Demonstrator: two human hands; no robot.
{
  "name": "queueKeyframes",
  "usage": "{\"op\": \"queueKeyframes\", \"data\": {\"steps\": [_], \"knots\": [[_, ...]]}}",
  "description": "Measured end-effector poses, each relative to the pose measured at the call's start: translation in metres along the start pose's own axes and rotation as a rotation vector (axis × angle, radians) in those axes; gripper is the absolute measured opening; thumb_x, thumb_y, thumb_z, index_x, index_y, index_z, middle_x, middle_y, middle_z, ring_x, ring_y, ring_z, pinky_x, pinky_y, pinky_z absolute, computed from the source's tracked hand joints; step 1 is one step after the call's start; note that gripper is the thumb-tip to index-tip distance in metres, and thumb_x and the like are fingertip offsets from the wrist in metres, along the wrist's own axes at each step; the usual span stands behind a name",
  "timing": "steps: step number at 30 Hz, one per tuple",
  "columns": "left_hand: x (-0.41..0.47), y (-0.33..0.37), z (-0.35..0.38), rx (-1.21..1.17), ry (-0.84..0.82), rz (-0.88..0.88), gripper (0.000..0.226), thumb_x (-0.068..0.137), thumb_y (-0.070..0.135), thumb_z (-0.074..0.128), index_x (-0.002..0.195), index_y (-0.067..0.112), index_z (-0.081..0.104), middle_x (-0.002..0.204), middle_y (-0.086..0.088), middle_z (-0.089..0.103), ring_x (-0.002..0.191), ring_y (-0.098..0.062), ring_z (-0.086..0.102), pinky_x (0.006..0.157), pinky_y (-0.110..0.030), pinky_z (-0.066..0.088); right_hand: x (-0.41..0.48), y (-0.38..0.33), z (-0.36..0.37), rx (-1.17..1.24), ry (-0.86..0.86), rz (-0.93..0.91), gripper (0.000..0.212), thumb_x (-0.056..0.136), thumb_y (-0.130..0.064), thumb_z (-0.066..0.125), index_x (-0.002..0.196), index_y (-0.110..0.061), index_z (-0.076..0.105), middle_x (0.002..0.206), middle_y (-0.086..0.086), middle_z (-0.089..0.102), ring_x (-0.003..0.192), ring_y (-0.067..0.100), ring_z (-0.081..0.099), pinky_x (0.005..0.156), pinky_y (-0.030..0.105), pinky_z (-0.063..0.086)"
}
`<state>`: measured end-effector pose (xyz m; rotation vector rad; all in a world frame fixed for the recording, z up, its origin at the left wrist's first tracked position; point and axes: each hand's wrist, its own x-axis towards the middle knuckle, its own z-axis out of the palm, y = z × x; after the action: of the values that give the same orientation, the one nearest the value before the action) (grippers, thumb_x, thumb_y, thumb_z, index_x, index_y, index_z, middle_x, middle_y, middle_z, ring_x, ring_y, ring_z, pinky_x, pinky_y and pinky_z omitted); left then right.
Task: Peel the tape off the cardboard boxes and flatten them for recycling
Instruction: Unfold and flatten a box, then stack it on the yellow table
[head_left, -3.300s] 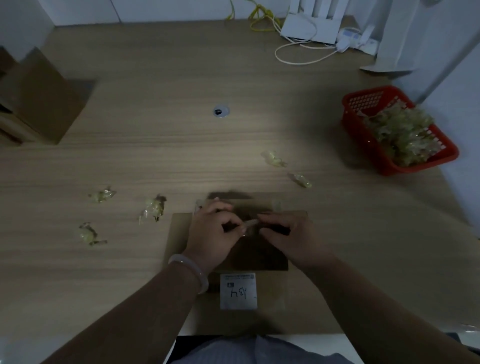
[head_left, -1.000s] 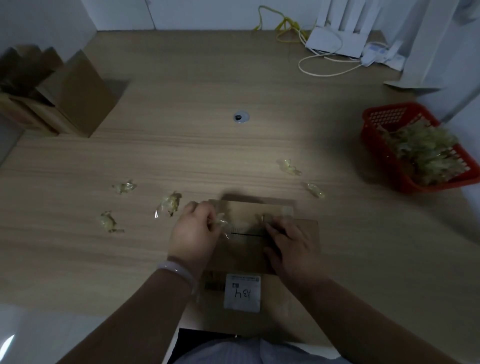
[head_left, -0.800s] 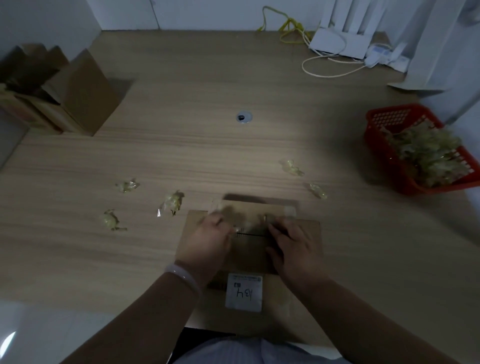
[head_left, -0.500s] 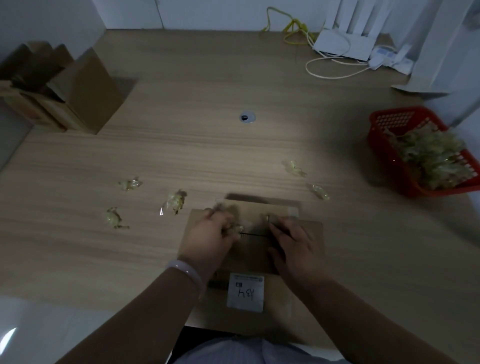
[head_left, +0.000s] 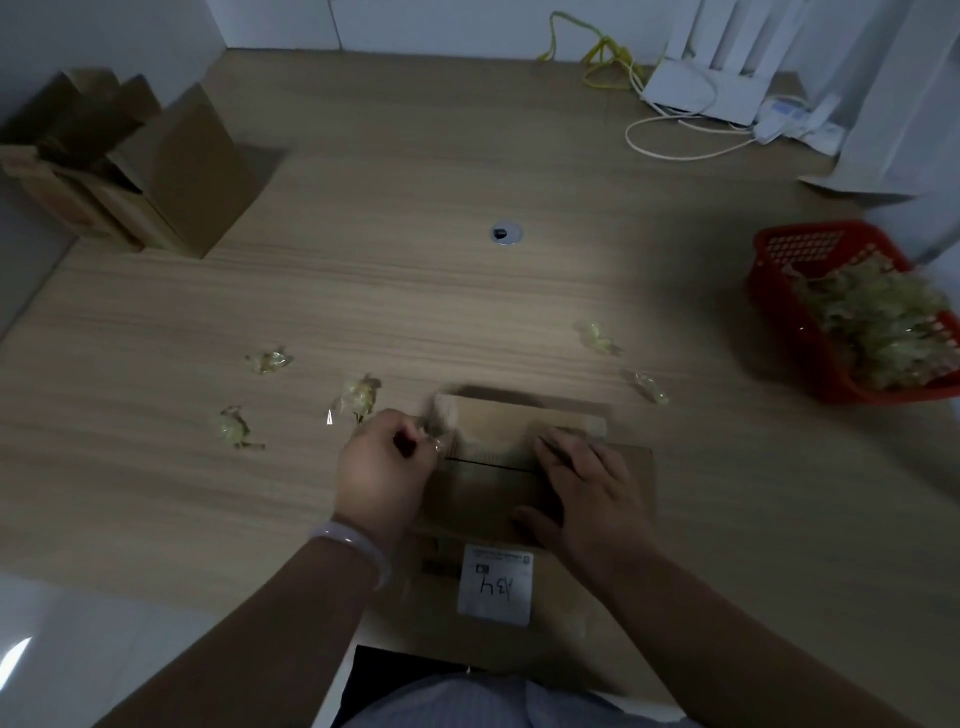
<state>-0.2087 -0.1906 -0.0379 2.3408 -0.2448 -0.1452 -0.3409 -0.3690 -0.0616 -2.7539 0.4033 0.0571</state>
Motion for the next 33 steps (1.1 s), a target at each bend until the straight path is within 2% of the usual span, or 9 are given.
{"op": "queueKeyframes", "data": {"steps": [5,9,12,15,19,23,25,28,33], "knots": [[-0.003,-0.006,-0.007,0.291,-0.173,0.348,0.009,0.084,0.021,0.069,0.086,0.013,0.067,0.094,-0.007,0.060,0.082,-0.025,0.058,0.073,-0.031,0.046,0.000,0.000,0.003,-0.026,-0.012,0.012,0.079,0.079,-0.068,0.045,0.147,-0.028,0.036,0.153,-0.011,0.028,0.136,0.018,0.027,0.113,0.038,0.029],[-0.008,-0.006,-0.010,0.332,-0.256,0.417,0.019,0.088,0.031,0.064,0.101,0.019,0.072,0.101,-0.003,0.062,0.090,-0.021,0.058,0.081,-0.028,0.047,0.000,-0.001,0.003,-0.041,-0.020,0.012,0.078,0.080,-0.068,0.045,0.147,-0.029,0.036,0.153,-0.011,0.028,0.136,0.018,0.027,0.112,0.038,0.029],[-0.007,-0.003,-0.014,0.184,-0.273,0.299,0.016,0.084,0.019,0.068,0.100,0.020,0.072,0.093,-0.002,0.064,0.086,-0.018,0.059,0.079,-0.024,0.046,-0.001,0.000,0.003,-0.036,-0.013,0.006,0.077,0.081,-0.068,0.043,0.147,-0.029,0.035,0.153,-0.012,0.028,0.137,0.018,0.026,0.112,0.038,0.028],[-0.001,-0.001,-0.013,0.089,-0.291,0.076,0.033,0.075,0.022,0.078,0.105,0.023,0.064,0.089,0.005,0.060,0.082,-0.014,0.058,0.073,-0.021,0.045,-0.002,-0.001,0.002,-0.034,-0.007,0.003,0.076,0.082,-0.068,0.044,0.147,-0.030,0.035,0.153,-0.013,0.026,0.136,0.017,0.025,0.113,0.037,0.028],[-0.003,-0.001,-0.004,0.261,-0.364,0.156,0.037,0.077,0.032,0.076,0.112,0.025,0.064,0.110,0.003,0.050,0.092,-0.012,0.051,0.084,-0.021,0.044,-0.001,-0.002,0.002,-0.021,0.005,0.005,0.075,0.081,-0.064,0.052,0.146,-0.027,0.038,0.152,-0.010,0.031,0.134,0.021,0.031,0.111,0.039,0.031],[-0.006,-0.001,0.002,0.286,-0.274,0.208,0.015,0.082,0.030,0.069,0.096,0.026,0.065,0.099,0.002,0.059,0.090,-0.017,0.054,0.078,-0.027,0.045,-0.001,0.000,0.004,-0.057,-0.012,0.003,0.076,0.083,-0.067,0.045,0.148,-0.028,0.036,0.153,-0.010,0.028,0.136,0.020,0.029,0.113,0.038,0.029],[-0.003,-0.006,0.000,0.159,-0.179,0.134,0.006,0.082,0.024,0.068,0.082,0.027,0.063,0.088,0.001,0.063,0.081,-0.018,0.059,0.072,-0.028,0.047,-0.002,0.001,0.004,-0.065,-0.016,0.004,0.077,0.084,-0.069,0.042,0.148,-0.028,0.034,0.154,-0.011,0.026,0.137,0.019,0.028,0.113,0.038,0.028],[0.004,-0.019,-0.009,-0.087,-0.041,-0.114,0.021,0.079,0.017,0.073,0.071,0.027,0.055,0.071,0.006,0.063,0.073,-0.019,0.063,0.072,-0.031,0.052,-0.002,0.000,0.005,-0.052,-0.008,0.010,0.077,0.083,-0.069,0.039,0.148,-0.028,0.034,0.154,-0.011,0.027,0.137,0.020,0.028,0.112,0.040,0.030],[0.004,-0.036,-0.013,-0.032,-0.126,-0.112,0.029,0.076,0.019,0.077,0.087,0.032,0.054,0.074,0.013,0.062,0.072,-0.010,0.062,0.063,-0.021,0.047,-0.004,-0.002,0.006,-0.046,0.006,0.027,0.077,0.081,-0.069,0.039,0.147,-0.029,0.037,0.153,-0.012,0.029,0.136,0.022,0.030,0.112,0.041,0.032]]}}
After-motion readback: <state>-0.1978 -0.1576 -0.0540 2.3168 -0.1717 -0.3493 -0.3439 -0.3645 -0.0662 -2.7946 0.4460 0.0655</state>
